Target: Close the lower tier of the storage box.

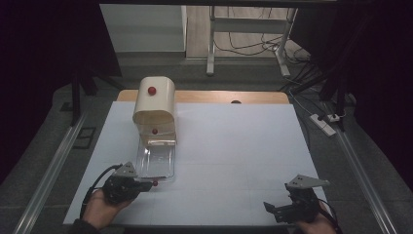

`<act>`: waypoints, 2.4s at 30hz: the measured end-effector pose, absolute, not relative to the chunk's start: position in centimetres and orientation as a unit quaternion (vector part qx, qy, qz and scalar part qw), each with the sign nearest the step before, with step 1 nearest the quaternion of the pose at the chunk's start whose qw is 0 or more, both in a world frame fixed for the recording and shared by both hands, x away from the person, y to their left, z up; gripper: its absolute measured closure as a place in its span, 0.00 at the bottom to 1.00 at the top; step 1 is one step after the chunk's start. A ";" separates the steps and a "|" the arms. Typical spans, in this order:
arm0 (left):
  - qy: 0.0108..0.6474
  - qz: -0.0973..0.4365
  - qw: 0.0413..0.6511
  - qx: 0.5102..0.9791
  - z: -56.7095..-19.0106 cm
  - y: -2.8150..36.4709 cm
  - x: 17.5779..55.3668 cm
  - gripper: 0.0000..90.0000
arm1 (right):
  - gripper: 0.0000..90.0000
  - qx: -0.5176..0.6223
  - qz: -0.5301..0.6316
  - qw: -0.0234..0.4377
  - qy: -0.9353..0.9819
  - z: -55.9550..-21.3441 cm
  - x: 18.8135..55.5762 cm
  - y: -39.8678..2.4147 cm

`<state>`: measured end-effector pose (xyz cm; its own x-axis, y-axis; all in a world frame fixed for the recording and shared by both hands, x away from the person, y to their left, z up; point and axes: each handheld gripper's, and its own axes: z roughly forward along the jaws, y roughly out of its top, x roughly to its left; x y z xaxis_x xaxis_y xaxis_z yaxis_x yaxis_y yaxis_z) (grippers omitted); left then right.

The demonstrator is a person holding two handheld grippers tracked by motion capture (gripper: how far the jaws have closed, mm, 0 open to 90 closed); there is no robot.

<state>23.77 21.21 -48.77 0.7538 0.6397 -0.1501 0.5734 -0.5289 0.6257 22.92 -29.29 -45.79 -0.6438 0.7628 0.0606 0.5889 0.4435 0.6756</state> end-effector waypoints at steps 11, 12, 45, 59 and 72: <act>0.365 0.058 0.298 0.880 -49.8 21.0 24.9 0.99 | 0.00 0.401 0.341 0.126 0.841 -45.8 23.0 -29.3; 0.366 0.058 0.297 0.880 -49.9 21.0 24.9 0.99 | 0.00 0.400 0.341 0.126 0.841 -45.8 23.0 -29.3; 0.382 0.065 0.289 0.875 -50.6 21.0 26.8 0.99 | 0.00 0.396 0.340 0.124 0.844 -45.9 23.0 -29.2; 0.395 0.080 0.298 0.865 -50.4 21.1 27.5 0.99 | 0.00 0.398 0.340 0.122 0.843 -45.9 23.0 -29.2; 0.396 0.095 0.304 0.861 -50.1 21.2 28.2 0.99 | 0.00 0.399 0.340 0.120 0.843 -45.9 23.0 -29.2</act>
<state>28.17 21.17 -50.07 0.6691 0.7391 -0.0772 0.6236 -0.5020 0.5993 23.00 -29.17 -45.89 -0.6525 0.7548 0.0682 0.5914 0.4508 0.6686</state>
